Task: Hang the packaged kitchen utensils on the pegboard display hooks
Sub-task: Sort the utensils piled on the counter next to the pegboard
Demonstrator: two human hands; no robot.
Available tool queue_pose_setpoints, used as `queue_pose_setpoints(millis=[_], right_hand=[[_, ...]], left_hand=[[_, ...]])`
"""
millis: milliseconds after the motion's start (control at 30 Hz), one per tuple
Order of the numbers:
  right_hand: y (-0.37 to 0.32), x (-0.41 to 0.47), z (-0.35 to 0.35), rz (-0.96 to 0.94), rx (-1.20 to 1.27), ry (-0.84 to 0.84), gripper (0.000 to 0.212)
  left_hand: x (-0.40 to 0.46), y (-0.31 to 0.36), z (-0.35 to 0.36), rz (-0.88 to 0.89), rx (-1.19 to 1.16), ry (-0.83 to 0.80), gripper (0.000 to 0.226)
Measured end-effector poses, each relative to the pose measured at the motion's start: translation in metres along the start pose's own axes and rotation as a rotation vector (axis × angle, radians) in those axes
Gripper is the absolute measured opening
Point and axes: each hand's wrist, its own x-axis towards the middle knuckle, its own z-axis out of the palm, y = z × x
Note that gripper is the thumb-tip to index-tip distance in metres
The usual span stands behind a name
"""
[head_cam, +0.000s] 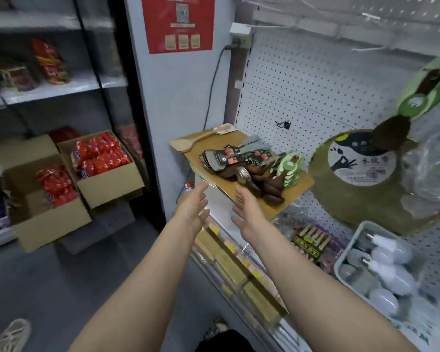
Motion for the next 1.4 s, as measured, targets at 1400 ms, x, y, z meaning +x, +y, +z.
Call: queue_pose_setpoints(millis=[1400], right_hand=[[-0.138,0.413,0.246,0.239,0.156,0.346,0.042]], left_hand=[[0.526,0.222,0.071,-0.251,0.587,-0.409,0.035]])
